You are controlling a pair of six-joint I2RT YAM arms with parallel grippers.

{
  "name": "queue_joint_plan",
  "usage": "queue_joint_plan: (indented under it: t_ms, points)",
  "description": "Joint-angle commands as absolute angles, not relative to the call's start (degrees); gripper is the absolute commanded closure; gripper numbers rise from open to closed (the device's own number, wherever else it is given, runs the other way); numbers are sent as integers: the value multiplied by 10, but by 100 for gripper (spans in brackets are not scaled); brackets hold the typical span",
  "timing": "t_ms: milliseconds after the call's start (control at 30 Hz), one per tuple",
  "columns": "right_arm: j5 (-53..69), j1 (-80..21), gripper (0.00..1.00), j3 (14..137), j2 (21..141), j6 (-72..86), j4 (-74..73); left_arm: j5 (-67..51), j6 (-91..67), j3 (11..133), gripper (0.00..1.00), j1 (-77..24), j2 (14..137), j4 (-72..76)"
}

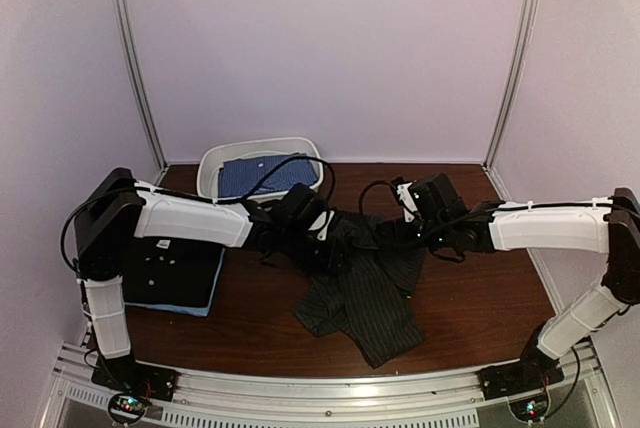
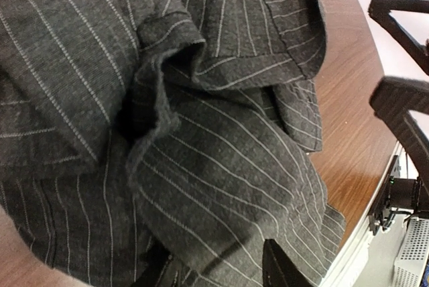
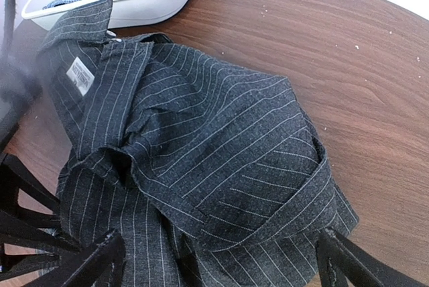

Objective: Fold and stack the long sleeve shirts
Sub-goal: Flatten out the crumpled shirt at the center of the board.

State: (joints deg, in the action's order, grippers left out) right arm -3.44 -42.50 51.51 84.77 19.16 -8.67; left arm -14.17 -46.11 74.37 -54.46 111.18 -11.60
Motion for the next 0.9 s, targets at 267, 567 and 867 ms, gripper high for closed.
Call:
queue_joint_plan:
  t_ms: [267,567,867]
  points:
    - [-39,-430,1,534,873,176,-80,-104,-463,764,99,-548,1101,-111]
    - [-55,-447,3,579,934,148,-98,-18,-473,728,100,-547,1025,-153]
    - [-98,-473,3,627,1001,132,-114,-10,-483,708,100,-546,1003,-158]
